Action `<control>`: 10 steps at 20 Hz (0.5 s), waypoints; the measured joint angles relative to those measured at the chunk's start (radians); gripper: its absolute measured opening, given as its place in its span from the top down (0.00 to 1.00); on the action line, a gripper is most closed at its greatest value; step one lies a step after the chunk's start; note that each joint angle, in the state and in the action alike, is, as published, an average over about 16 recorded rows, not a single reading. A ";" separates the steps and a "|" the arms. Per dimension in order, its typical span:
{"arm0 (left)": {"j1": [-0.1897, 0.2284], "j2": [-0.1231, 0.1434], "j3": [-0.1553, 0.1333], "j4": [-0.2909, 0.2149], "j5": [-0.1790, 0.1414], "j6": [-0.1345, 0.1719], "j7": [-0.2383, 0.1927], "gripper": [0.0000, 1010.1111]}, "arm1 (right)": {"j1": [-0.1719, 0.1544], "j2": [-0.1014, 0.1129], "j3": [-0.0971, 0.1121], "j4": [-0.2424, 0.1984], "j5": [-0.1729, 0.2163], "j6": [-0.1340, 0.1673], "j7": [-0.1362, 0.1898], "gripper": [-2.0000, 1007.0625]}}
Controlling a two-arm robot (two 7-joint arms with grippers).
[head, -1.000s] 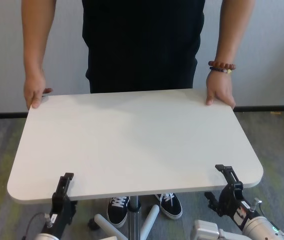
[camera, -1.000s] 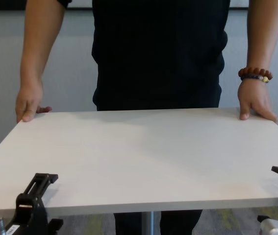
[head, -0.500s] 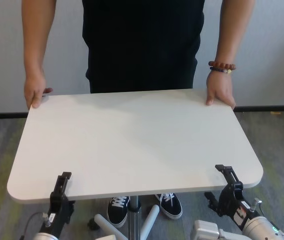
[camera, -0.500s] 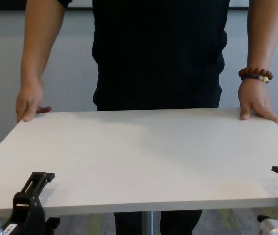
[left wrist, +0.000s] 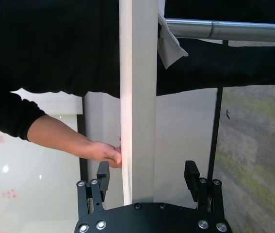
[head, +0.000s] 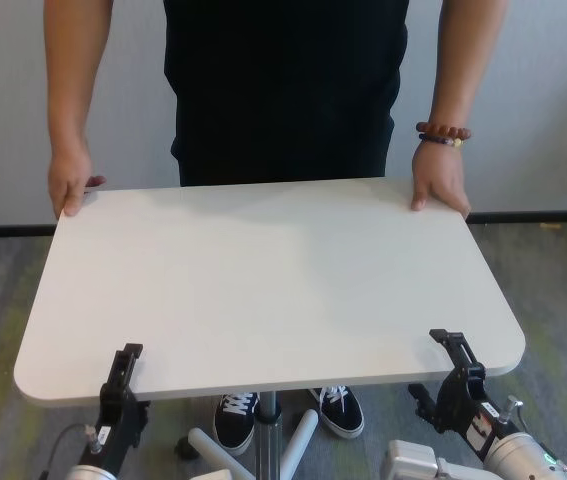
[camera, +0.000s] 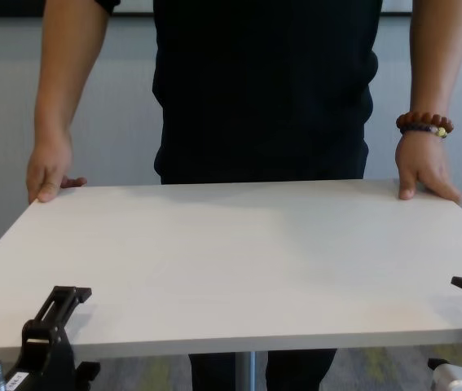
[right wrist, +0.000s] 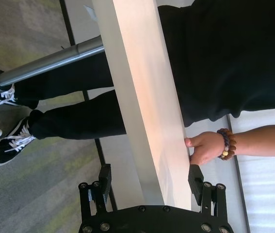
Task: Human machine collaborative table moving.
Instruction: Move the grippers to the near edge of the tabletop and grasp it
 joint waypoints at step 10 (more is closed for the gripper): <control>0.001 0.001 -0.001 -0.001 0.000 -0.001 -0.001 0.01 | 0.000 0.000 0.000 0.000 0.000 0.000 0.000 0.01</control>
